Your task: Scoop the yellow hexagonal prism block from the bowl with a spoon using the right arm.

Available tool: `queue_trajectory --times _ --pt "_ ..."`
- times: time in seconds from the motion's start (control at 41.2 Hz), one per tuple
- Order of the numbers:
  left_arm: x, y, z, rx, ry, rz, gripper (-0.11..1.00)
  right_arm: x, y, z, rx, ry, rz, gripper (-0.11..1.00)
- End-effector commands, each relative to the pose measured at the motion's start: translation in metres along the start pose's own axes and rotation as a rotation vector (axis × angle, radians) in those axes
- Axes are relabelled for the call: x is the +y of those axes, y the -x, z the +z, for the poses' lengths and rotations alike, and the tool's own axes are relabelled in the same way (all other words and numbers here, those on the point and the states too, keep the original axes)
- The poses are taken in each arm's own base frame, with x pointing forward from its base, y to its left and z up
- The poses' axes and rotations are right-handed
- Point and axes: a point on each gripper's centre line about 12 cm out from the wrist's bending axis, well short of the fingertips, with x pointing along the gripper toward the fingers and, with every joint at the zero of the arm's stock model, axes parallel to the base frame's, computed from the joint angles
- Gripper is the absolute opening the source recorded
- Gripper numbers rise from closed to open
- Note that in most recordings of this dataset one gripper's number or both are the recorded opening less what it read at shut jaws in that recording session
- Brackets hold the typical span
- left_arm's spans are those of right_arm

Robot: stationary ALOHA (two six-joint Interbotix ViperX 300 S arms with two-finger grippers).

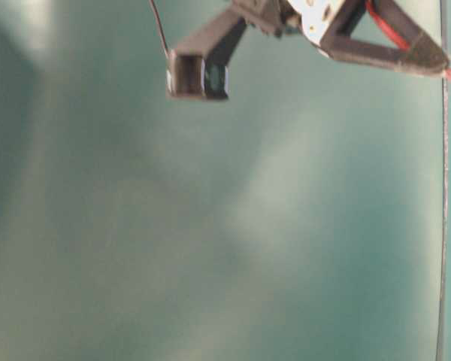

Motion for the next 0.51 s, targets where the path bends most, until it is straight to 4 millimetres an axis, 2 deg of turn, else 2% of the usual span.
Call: queue_trajectory --times 0.0,0.242,0.485 --pt "0.0 -0.002 0.011 -0.031 0.0 0.001 0.0 0.002 0.004 0.014 -0.013 0.003 0.007 0.24" --pt "0.0 -0.002 0.011 -0.029 0.0 0.0 0.0 0.001 -0.006 0.021 0.044 0.028 0.003 0.24" --pt "0.0 -0.002 0.011 -0.029 0.0 0.0 0.0 -0.002 -0.018 0.019 0.081 0.033 -0.005 0.24"
